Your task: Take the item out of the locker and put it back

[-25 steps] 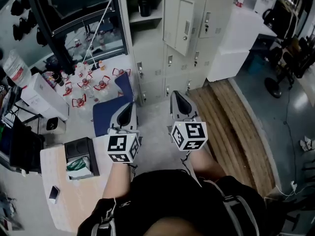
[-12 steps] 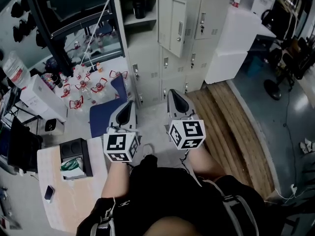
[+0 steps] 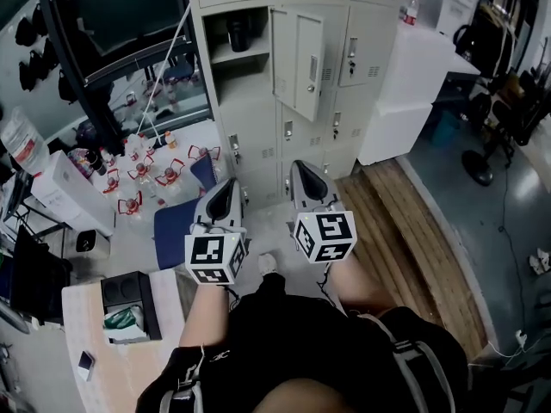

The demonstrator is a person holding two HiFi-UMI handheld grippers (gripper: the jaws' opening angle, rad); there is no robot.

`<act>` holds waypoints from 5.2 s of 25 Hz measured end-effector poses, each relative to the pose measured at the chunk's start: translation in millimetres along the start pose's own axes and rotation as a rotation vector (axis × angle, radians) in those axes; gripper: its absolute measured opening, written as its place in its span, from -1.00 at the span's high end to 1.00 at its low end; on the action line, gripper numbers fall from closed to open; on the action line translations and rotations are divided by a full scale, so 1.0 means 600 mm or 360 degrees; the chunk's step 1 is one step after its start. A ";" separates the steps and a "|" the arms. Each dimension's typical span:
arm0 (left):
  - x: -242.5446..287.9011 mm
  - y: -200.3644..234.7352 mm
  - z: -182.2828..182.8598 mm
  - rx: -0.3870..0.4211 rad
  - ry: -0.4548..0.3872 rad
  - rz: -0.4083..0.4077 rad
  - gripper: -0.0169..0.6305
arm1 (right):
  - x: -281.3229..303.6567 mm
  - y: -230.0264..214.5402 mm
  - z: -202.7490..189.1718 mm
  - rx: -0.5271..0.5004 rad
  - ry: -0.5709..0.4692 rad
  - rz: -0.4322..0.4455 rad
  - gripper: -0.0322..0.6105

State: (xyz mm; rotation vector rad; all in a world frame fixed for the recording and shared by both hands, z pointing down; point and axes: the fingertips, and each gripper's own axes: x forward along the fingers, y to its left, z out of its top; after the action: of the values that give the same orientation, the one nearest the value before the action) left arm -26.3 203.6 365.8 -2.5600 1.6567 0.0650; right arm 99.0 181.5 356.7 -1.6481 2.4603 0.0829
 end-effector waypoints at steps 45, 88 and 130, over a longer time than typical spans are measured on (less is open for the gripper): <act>0.786 0.479 -0.069 -0.0067 0.0114 0.0186 0.91 | 0.937 -0.223 -0.082 0.0015 0.0043 0.0296 0.03; 0.776 0.593 -0.081 -0.0028 0.0114 0.0418 0.91 | 1.251 -0.248 -0.071 -0.0038 0.0372 0.0181 -0.41; 0.749 0.494 -0.102 -0.0056 0.0147 0.0160 0.91 | 0.895 -0.225 -0.214 -0.0078 0.0342 0.0196 -0.41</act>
State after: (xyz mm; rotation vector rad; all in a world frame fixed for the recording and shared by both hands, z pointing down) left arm -113.1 -330.9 372.5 -2.5399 1.8323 -0.0180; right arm 9.7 -378.8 394.0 -1.5987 2.7392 -0.0192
